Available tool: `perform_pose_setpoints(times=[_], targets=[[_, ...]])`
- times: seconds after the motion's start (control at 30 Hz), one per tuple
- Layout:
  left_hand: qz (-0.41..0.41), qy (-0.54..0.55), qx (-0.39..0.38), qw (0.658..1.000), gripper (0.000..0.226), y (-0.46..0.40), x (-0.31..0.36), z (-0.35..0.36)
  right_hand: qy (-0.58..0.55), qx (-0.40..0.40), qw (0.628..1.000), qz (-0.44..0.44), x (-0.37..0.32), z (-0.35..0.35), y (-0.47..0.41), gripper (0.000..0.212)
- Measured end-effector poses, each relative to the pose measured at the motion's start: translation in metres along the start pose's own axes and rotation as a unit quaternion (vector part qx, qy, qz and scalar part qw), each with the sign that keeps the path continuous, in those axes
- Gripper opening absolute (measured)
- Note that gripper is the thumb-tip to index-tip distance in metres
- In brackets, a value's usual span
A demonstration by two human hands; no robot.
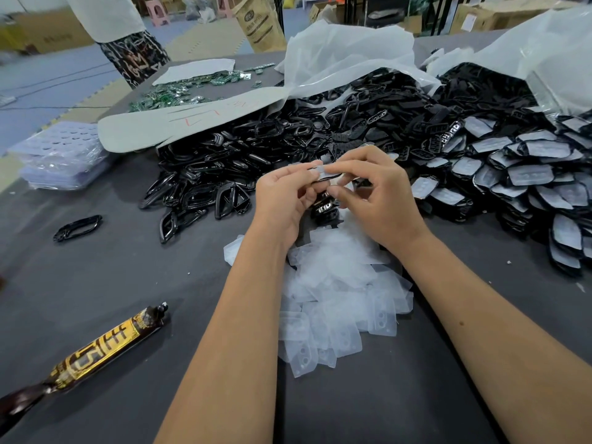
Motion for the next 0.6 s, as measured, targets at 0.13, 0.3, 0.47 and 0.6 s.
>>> perform_pose_setpoints(times=[0.13, 0.3, 0.47, 0.6], targets=[[-0.029, 0.055, -0.047, 0.997, 0.02, 0.0, 0.001, 0.003, 0.035, 0.043, 0.998, 0.006, 0.004, -0.003, 0.0, 0.016], [0.006, 0.008, -0.061, 0.998, 0.016, -0.001, -0.004, 0.009, -0.145, 0.129, 0.972, 0.132, 0.015, -0.005, 0.003, 0.005], [0.041, -0.021, -0.046, 0.998, 0.005, -0.001, -0.004, 0.009, -0.307, 0.135, 0.909, 0.247, 0.024, 0.002, 0.006, 0.013], [0.043, -0.024, -0.048, 0.998, 0.003, -0.001, -0.004, 0.01, -0.361, 0.132, 0.884, 0.265, 0.025, 0.003, 0.008, 0.024]])
Point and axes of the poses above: each hand's wrist, its own y-axis away from the middle knuckle, its own z-axis out of the palm, x = y × z, the point moved 4 cm from there along -y, towards the middle knuckle, and after that the axes turned 14 degrees about -z, right-handed, at the moved point
